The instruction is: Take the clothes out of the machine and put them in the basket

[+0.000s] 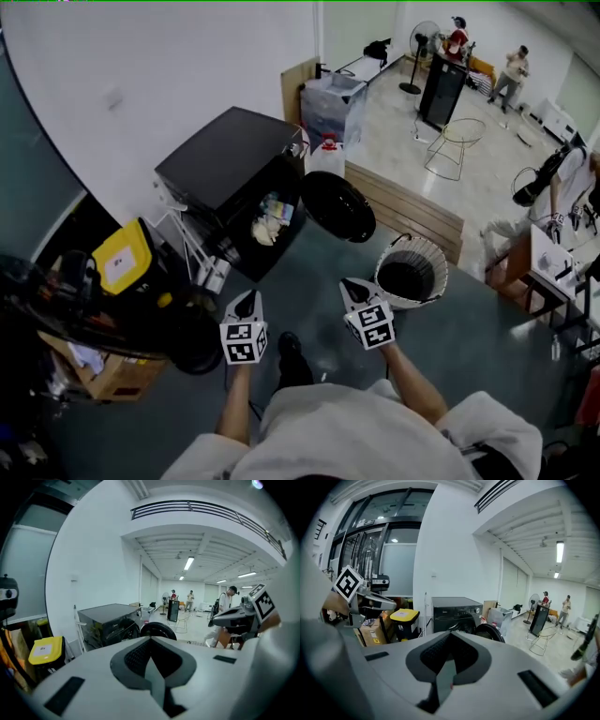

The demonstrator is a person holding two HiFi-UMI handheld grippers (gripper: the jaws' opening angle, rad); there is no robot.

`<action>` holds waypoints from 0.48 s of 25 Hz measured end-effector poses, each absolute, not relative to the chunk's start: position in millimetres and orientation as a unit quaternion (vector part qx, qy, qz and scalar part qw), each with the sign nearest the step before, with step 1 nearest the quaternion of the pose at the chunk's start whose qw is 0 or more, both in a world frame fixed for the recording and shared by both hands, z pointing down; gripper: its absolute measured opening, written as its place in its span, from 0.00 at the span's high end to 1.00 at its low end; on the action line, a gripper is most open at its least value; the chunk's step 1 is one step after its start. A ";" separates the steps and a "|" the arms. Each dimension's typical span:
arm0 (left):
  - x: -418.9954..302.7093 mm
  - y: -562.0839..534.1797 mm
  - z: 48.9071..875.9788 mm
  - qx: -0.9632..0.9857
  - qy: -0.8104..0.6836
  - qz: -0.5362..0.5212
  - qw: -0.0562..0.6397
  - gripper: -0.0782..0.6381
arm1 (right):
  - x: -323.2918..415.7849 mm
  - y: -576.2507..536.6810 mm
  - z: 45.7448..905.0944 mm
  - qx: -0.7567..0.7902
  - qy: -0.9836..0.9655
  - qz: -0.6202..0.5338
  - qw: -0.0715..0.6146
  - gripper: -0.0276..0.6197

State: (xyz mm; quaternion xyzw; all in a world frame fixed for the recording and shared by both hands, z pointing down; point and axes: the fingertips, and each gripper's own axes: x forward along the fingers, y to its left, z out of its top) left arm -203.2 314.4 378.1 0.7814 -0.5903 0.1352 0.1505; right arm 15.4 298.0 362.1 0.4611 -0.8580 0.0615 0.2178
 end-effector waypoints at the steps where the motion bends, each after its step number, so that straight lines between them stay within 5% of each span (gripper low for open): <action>1: -207.5 294.2 378.3 0.784 -0.587 0.134 0.151 0.87 | 8.9 280.5 361.3 0.463 -0.857 0.060 0.220 0.92; 12: -243.0 109.9 363.6 0.789 -0.583 0.108 0.161 0.87 | -57.1 127.3 349.0 0.466 -0.857 0.065 0.213 0.92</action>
